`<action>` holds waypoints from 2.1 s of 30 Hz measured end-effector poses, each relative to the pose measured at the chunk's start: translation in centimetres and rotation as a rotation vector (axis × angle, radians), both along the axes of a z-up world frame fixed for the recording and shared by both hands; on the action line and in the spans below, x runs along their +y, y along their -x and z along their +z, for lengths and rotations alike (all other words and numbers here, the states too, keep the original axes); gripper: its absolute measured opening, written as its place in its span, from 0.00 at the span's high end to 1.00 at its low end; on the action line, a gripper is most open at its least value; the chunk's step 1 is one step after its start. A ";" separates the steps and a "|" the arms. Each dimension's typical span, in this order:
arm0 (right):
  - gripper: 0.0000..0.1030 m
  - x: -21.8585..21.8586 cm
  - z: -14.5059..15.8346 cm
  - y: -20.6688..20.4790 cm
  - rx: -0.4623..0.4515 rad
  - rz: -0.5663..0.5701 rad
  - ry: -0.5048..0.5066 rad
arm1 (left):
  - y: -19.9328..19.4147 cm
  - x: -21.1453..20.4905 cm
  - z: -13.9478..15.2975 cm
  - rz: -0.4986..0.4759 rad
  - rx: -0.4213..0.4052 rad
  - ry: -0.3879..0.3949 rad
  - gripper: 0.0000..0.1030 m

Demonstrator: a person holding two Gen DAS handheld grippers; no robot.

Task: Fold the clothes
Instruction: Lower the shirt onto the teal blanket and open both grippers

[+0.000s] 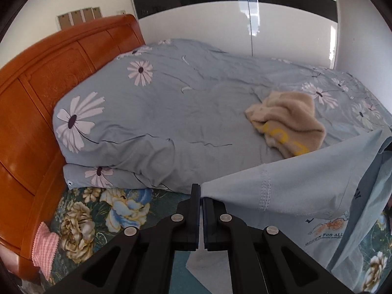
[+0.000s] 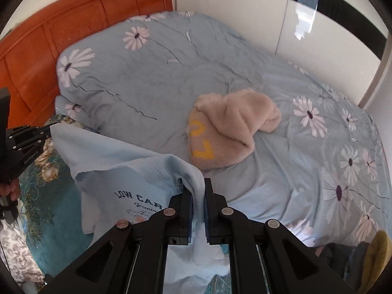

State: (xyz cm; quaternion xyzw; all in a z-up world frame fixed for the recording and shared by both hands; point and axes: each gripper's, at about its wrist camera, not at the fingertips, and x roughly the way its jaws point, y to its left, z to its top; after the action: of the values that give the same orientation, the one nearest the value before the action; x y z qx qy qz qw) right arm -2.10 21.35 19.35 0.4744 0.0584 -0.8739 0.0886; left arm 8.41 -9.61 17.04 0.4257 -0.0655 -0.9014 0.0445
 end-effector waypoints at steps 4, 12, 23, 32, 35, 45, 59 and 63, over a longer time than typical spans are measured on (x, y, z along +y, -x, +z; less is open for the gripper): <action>0.93 0.8 -2.9 5.2 -0.046 -0.015 -0.009 | 5.3 -0.1 -3.0 0.016 -0.057 0.017 0.98; 0.93 1.0 -8.7 12.8 -0.142 -0.046 -0.009 | 14.3 -0.8 -8.6 0.033 -0.176 0.056 0.98; 0.75 1.2 -12.9 15.2 -0.208 -0.050 -0.063 | 18.8 -1.3 -14.6 0.097 -0.341 -0.018 0.94; 0.53 2.2 -10.0 11.9 -0.164 -0.011 -0.068 | 15.4 -0.1 -12.1 0.047 -0.349 0.028 0.40; 0.53 3.1 -8.8 9.4 -0.115 -0.042 -0.028 | 12.9 -0.3 -10.6 0.109 -0.285 0.045 0.40; 0.54 0.6 -16.9 0.3 -0.208 -0.032 0.074 | -2.3 2.1 -11.3 0.429 -0.052 -0.200 0.33; 0.98 3.8 -18.2 0.2 -0.253 -0.093 0.152 | -5.6 4.2 -13.7 0.564 0.088 -0.274 0.33; 0.98 7.6 -13.0 1.1 -0.131 -0.134 0.112 | -5.2 4.8 -14.8 0.541 0.072 -0.275 0.33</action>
State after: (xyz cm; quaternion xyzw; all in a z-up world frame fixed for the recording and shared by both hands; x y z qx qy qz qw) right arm -3.19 29.00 6.35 0.5278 -0.0281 -0.8468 0.0599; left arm 13.57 -4.79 2.26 0.3976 0.1747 -0.8717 0.2271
